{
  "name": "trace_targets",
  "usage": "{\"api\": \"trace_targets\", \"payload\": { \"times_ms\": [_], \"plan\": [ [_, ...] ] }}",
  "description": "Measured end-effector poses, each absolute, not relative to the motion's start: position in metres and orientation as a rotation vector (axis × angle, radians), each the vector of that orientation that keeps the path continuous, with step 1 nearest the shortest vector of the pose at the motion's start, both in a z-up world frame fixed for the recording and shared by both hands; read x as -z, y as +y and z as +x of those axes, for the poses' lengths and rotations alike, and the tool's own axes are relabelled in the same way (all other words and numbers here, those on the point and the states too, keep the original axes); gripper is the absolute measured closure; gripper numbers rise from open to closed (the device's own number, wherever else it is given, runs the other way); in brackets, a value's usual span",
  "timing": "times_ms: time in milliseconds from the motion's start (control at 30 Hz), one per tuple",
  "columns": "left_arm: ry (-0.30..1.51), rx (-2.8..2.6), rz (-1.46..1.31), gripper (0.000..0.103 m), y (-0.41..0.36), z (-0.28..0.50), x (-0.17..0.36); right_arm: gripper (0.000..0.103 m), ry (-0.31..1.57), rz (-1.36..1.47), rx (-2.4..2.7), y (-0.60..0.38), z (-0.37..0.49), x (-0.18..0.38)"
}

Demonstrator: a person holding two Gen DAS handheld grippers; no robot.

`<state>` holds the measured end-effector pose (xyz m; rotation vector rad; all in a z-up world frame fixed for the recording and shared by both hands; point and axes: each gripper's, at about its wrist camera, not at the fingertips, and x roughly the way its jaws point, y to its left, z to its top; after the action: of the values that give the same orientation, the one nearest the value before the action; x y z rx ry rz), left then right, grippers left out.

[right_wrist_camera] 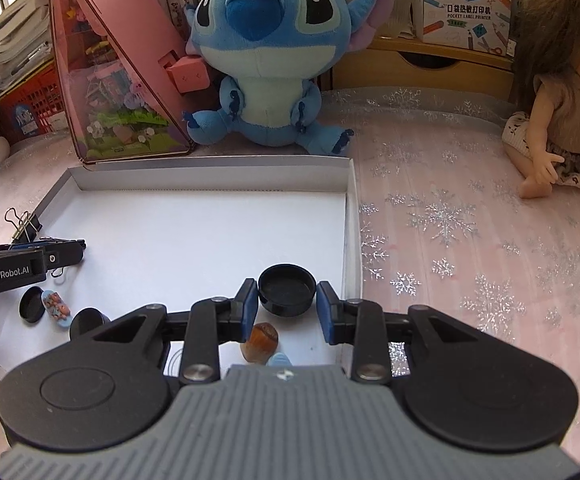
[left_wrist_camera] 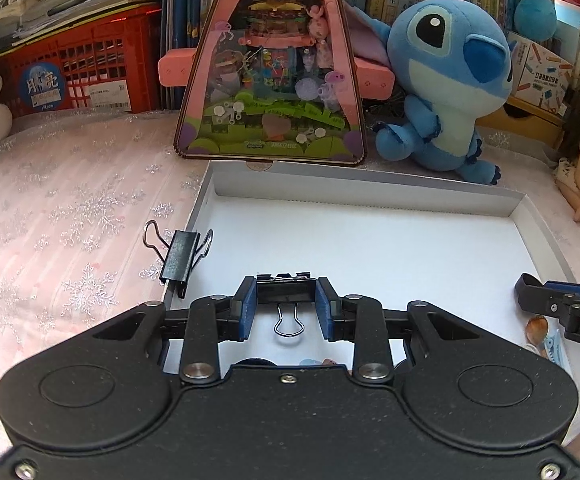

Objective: Organize rigid objects
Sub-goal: 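Carry the binder clip and black lid over the white tray, then open both grippers to drop the binder clip and lid into the tray, then move both grippers back toward the remaining objects on the table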

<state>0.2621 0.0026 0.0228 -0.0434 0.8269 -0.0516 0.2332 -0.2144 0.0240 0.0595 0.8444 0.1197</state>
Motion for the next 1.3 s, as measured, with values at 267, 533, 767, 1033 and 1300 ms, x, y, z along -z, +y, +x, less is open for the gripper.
{"api": "trace_targets", "payload": {
  "times_ms": [267, 533, 767, 1033, 1300],
  "plan": [
    [0.821, 0.049, -0.026, 0.074, 0.001, 0.262, -0.021, 0.065, 0.845, 0.04, -0.122, -0.209, 0.232, -0.021],
    [0.828, 0.053, -0.045, 0.066, 0.002, 0.261, -0.022, 0.049, 0.836, 0.029, -0.123, -0.207, 0.23, -0.021],
    [0.793, 0.056, -0.051, 0.047, 0.004, 0.248, -0.031, 0.028, 0.781, 0.021, -0.125, -0.206, 0.216, -0.034],
    [0.725, 0.107, -0.047, 0.029, 0.003, 0.218, -0.051, 0.018, 0.717, 0.041, -0.131, -0.212, 0.194, -0.05],
    [0.669, 0.17, -0.046, 0.021, 0.006, 0.173, -0.068, 0.013, 0.656, 0.046, -0.129, -0.22, 0.158, -0.059]
  ]
}}
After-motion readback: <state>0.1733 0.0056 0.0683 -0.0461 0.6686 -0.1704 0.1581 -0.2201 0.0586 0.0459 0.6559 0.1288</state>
